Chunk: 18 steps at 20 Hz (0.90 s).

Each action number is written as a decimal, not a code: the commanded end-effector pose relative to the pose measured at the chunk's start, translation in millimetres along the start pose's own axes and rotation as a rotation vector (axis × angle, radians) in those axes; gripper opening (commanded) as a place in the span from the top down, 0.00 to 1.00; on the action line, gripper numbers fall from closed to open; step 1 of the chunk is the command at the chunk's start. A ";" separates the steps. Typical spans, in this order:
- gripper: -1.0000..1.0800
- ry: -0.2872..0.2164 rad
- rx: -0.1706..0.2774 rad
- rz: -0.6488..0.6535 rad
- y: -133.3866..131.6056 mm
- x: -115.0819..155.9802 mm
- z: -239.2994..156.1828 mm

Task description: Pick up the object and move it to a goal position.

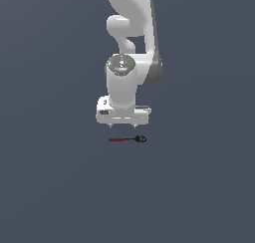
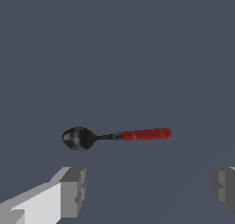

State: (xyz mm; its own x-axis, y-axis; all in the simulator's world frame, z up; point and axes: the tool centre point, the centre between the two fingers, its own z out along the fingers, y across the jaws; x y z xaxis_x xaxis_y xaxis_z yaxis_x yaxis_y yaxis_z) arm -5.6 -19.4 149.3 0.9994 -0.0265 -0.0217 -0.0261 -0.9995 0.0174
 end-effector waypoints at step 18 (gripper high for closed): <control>0.04 -0.004 0.005 -0.033 -6.3 1.8 -5.5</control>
State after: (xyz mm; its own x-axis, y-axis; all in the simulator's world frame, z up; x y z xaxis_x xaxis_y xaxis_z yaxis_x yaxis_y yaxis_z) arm -3.4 -13.3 155.4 0.9996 0.0143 -0.0263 0.0146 -0.9998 0.0122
